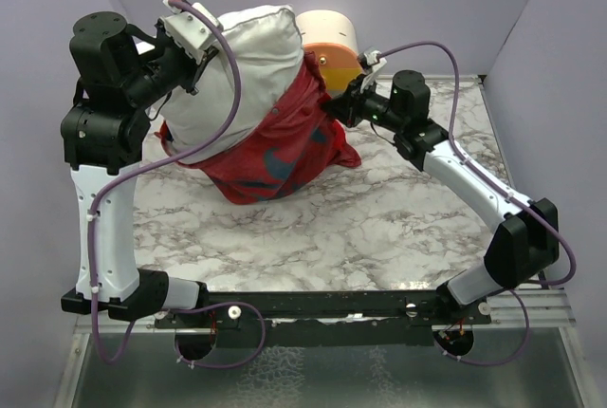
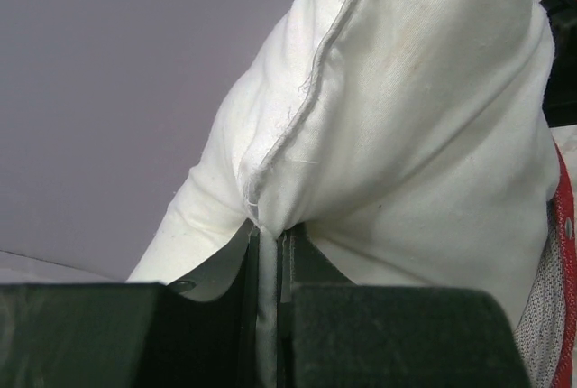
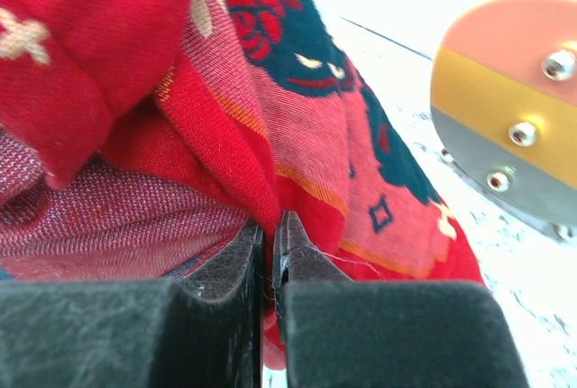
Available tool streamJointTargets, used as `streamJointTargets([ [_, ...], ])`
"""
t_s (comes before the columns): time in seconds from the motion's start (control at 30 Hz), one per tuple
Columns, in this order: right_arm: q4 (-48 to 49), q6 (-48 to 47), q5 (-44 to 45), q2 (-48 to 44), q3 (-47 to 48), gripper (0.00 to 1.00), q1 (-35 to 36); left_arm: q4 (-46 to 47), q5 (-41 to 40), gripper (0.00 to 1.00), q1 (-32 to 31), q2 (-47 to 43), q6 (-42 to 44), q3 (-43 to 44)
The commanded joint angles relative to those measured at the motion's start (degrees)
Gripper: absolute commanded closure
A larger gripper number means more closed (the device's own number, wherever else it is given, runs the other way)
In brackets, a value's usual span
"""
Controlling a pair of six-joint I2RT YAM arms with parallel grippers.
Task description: Remove the pillowcase from the pillow
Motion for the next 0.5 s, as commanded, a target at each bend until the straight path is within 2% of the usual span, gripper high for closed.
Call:
streamJointTargets([
  [0.0,-0.9,2.8,7.3,-3.1,-4.5,0.99,-3.2,6.8,-4.9,1.00,0.3,-2.2,2.1,3.8],
  [0.47,-2.3,10.2,16.9,-0.8,-18.4,0.99,-5.6,21.2,-23.7,1.00,0.3,0.3,4.0,10.4],
])
